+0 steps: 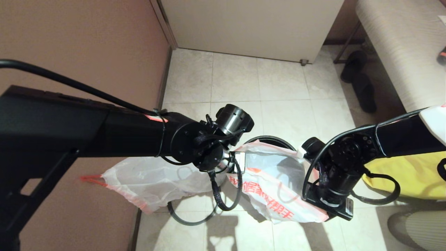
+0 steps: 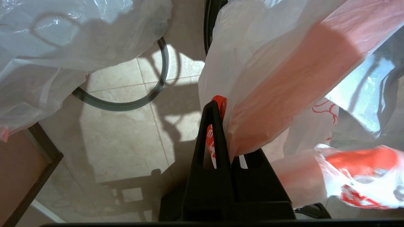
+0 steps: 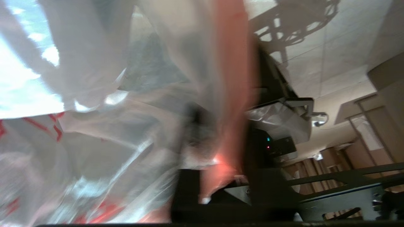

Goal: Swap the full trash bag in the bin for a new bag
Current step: Put the new garbage bag on the trash can

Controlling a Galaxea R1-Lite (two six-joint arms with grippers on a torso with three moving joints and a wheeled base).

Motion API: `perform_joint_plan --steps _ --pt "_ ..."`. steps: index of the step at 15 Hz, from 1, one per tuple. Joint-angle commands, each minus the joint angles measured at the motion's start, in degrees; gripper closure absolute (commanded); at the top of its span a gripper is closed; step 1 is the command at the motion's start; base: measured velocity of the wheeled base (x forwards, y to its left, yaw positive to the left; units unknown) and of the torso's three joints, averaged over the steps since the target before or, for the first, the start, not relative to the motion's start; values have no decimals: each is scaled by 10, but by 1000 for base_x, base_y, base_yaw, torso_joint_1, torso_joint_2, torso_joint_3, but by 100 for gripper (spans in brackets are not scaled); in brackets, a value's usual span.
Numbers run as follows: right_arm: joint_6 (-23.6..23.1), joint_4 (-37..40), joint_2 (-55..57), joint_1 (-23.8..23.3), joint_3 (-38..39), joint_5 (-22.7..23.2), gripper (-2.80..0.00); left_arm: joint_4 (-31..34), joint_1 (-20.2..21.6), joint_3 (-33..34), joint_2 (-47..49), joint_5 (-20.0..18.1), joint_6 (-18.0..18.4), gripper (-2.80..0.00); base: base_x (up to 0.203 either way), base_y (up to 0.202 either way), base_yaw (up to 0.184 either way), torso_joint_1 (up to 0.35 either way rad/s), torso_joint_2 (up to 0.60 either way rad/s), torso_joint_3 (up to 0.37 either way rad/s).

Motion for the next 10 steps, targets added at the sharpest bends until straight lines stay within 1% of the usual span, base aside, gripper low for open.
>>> perform_joint_plan --steps 1,2,3,6,7,8,9,10 --pt "-1 3 12 -3 2 -15 0 -21 6 4 5 1 -1 0 0 0 0 0 0 0" --pt "-10 2 15 -9 1 -40 0 -39 7 7 6 1 1 0 0 0 0 0 0 0" --pt "-23 0 16 -18 -5 -55 0 -54 9 7 9 1 4 0 0 0 0 0 0 0" --pt "-45 2 8 -46 -68 -69 0 -79 22 1 6 1 5 0 0 0 0 0 0 0" --pt "-51 0 -14 -49 -78 -77 0 -104 27 5 -6 0 5 0 0 0 0 0 0 0" --pt "-65 -11 -36 -50 -82 -85 0 -125 30 15 -14 0 5 0 0 0 0 0 0 0" --pt "-88 -45 -47 -49 -81 -100 0 -145 34 36 -18 -2 5 0 0 0 0 0 0 0" --pt "-116 -77 -43 -47 -73 -127 0 -177 36 66 -20 -4 6 0 0 0 0 0 0 0"
